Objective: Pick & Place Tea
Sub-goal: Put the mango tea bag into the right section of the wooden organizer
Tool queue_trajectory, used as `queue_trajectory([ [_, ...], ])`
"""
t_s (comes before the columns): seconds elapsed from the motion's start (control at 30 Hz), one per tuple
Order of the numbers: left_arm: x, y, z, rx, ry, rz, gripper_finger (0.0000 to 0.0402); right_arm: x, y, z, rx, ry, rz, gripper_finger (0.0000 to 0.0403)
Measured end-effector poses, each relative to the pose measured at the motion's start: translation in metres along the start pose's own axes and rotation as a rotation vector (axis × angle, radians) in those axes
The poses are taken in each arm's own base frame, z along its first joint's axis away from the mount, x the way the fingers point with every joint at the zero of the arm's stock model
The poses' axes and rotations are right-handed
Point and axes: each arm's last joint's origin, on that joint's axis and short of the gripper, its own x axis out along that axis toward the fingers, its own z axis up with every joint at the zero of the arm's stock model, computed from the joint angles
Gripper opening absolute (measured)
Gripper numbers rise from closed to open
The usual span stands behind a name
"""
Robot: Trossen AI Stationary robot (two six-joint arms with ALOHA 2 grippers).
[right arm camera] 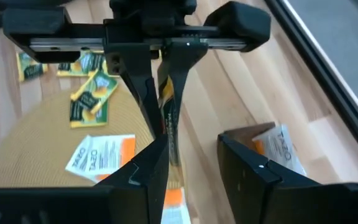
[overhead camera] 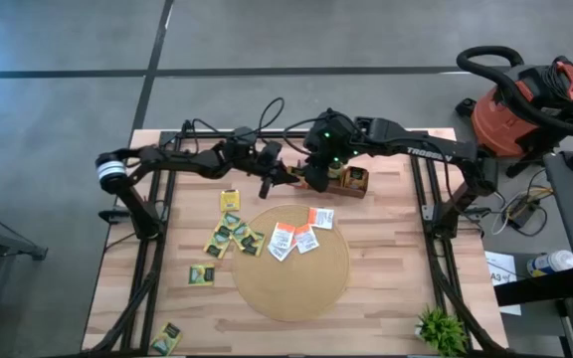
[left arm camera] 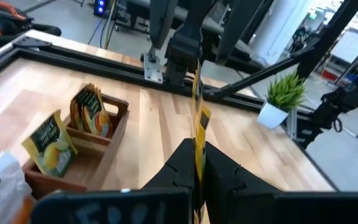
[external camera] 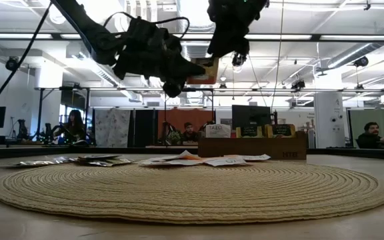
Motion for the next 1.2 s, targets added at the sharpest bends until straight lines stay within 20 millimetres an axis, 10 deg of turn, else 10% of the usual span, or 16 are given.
queue_trajectory([
  [0.63, 0.007, -0.003, 0.011, 0.054, -0.021, 0.013, 0.0013, 0.0, 0.002, -0.002, 0.001, 0.029, 0.065, 0.0127],
  [1.2, 0.014, -0.012, 0.012, 0.038, -0.024, 0.007, 0.0015, 0.001, 0.001, -0.004, -0.004, 0.049, 0.062, 0.0009],
])
